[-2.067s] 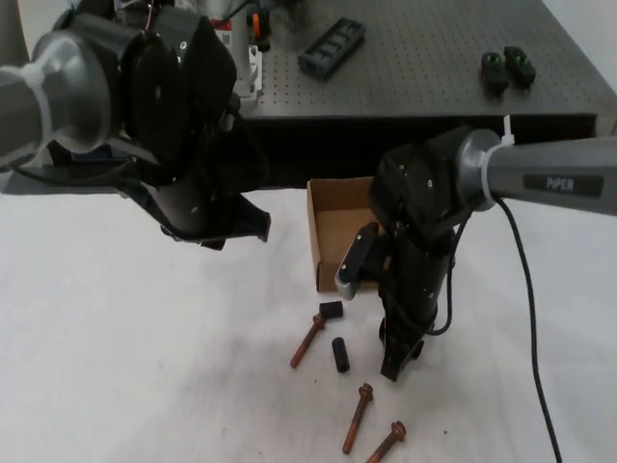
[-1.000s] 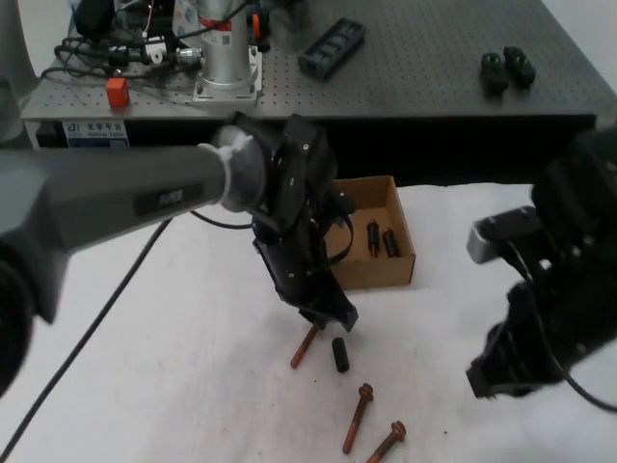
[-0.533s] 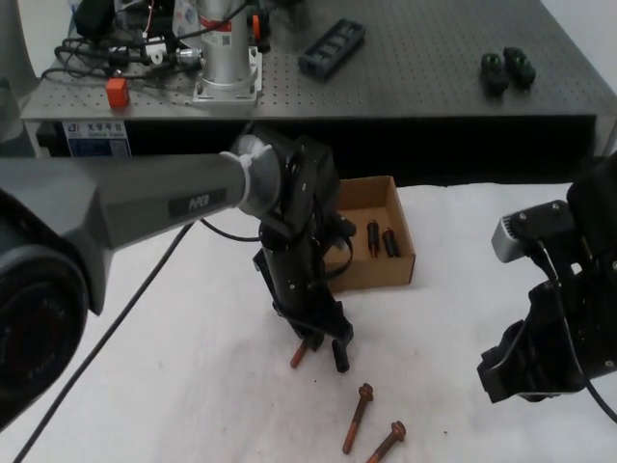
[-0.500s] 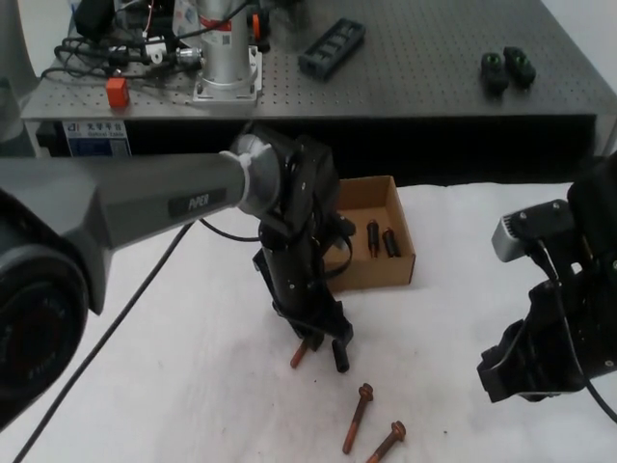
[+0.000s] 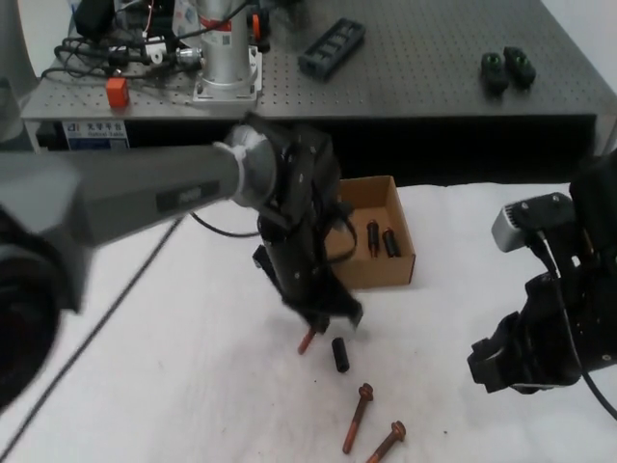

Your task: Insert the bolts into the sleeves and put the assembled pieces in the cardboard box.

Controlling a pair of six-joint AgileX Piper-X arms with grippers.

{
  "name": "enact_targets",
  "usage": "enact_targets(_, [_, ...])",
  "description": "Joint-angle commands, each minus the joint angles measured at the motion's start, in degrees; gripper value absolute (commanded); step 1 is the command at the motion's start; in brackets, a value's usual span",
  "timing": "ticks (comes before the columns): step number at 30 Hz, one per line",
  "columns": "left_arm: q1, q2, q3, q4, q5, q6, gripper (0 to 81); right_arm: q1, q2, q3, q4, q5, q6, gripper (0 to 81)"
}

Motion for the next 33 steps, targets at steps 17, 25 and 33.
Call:
enact_targets(17, [0.7, -34.4, 34.8, -52.9, 20.9, -27.7, 0.6, 13.8, -0.7, 13.1, -53.3, -14.4, 28.5, 1.1])
enact_targets(25, [0.7, -34.4, 34.8, -52.9, 22.1, -28.5, 0.6, 13.7, 2.7, 13.0, -57.0, -12.2, 28.5, 1.1])
enact_targets(33, [0.7, -34.4, 34.8, -52.9, 22.1, -28.5, 0.6, 13.7, 2.7, 13.0, -62.2, -8.4, 31.1, 1.1])
